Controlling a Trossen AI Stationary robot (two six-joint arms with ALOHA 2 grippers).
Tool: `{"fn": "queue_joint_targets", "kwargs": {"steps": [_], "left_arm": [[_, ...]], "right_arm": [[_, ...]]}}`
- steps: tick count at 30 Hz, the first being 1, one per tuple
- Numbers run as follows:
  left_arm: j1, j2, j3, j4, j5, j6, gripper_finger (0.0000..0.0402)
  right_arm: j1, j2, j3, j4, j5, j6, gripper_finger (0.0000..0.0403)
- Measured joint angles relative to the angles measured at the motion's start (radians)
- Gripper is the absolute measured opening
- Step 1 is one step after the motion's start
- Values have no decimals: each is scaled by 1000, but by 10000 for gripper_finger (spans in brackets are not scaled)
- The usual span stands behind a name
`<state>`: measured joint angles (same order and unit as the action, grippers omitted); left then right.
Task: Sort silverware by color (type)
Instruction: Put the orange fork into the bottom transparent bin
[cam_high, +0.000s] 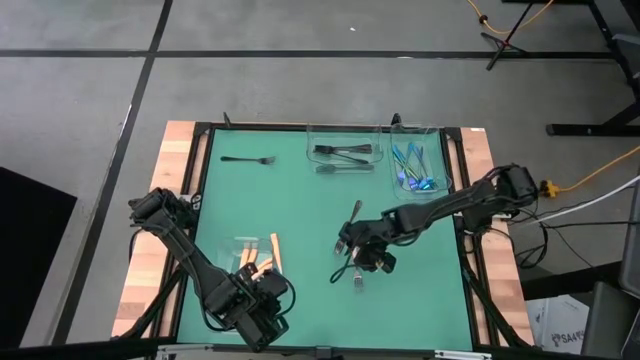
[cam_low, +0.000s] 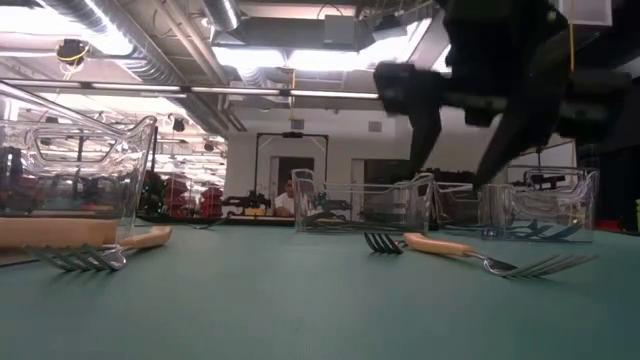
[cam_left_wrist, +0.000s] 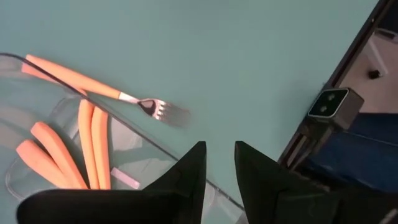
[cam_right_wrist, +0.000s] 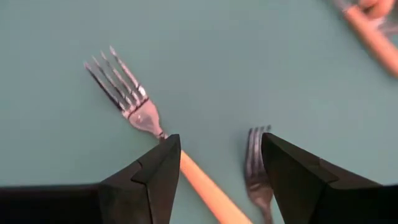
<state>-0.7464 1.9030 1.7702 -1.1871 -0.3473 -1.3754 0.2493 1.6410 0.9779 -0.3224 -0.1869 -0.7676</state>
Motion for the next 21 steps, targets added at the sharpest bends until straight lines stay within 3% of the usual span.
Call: {"fn": "queue_joint_targets", "kwargs": {"steps": [21], "left_arm": [[0,0,0,0,-15,0,77]], "right_arm": [[-1,140,3,-72,46,-22,218]]}}
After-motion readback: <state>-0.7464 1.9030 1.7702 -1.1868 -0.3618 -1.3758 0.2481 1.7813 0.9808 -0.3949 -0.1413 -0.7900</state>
